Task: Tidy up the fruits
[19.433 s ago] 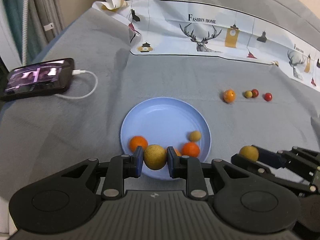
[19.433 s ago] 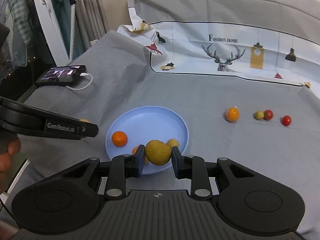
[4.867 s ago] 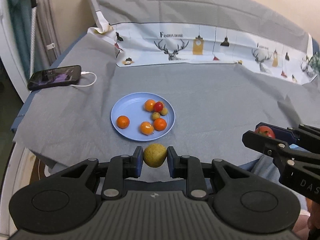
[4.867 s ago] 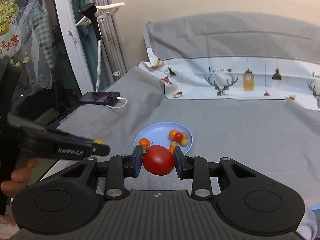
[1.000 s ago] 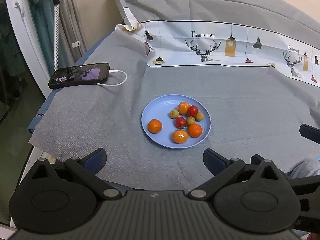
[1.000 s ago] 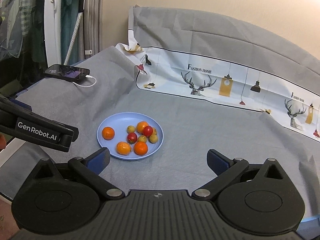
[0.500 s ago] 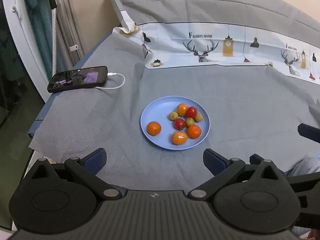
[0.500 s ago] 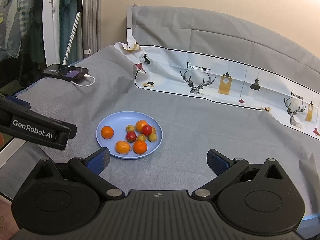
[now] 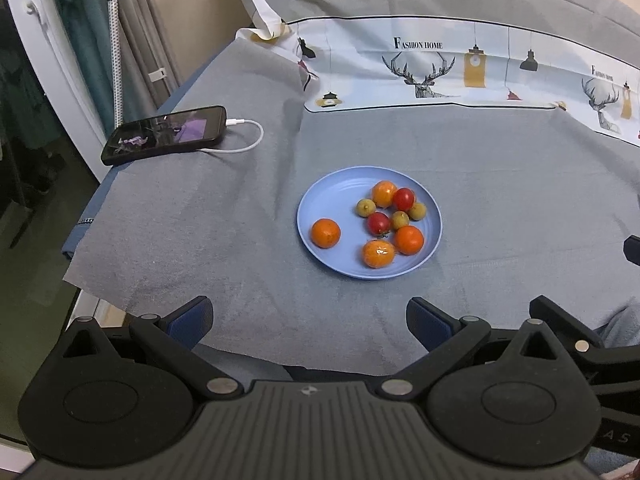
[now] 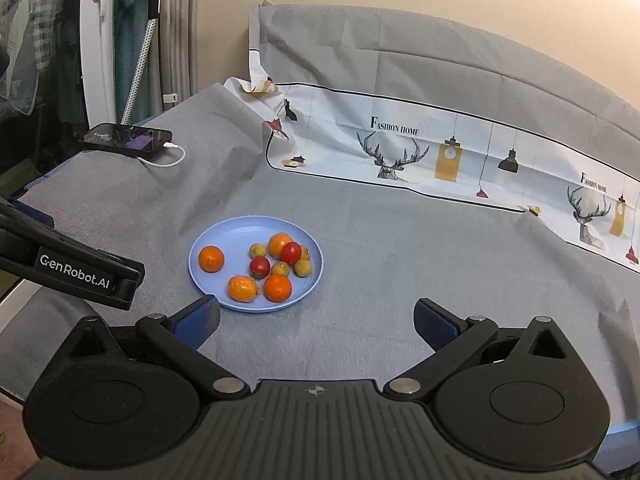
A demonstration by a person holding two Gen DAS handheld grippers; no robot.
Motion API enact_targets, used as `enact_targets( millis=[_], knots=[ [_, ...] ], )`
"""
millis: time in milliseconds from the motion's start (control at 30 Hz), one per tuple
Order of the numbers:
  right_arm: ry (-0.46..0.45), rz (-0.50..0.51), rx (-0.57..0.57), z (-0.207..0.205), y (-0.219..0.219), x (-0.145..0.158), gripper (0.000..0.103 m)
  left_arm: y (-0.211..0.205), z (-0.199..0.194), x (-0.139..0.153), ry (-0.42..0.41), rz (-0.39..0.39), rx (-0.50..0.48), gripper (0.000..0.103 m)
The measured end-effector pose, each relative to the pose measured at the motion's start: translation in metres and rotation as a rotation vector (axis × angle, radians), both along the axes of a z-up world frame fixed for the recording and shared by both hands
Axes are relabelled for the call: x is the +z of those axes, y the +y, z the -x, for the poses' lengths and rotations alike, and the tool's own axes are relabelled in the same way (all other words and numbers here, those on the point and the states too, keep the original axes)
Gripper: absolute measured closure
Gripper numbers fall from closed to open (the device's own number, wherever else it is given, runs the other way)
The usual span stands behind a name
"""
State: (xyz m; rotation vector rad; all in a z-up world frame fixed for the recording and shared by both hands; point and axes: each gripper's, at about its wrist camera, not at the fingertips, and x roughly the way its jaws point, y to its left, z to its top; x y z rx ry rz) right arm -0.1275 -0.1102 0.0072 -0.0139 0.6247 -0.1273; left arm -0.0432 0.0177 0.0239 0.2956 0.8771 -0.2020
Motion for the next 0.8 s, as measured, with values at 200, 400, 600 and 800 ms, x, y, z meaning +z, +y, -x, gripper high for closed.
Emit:
enact_targets(
  millis=[200, 400, 600, 800],
  knots=[
    [0.001, 0.0, 0.001, 0.0001, 0.0005, 0.0002, 0.001, -0.0004, -0.0011, -0.0007, 0.01, -0.007, 0.005, 0.0],
    [0.001, 0.003, 0.005, -0.0012, 0.0005, -0.0003, 0.001, -0.0013, -0.0014, -0.0013, 0.013, -0.013, 0.008, 0.0],
    [0.002, 0.001, 0.003, -0.001, 0.0004, -0.0004, 0.001, -0.0018, -0.001, -0.0013, 0.011, -0.019, 0.007, 0.0],
    [0.002, 0.002, 0.004, -0.0011, 0.0003, -0.0005, 0.001, -0.0024, -0.0009, -0.0011, 0.011, -0.019, 0.003, 0.0]
  ],
)
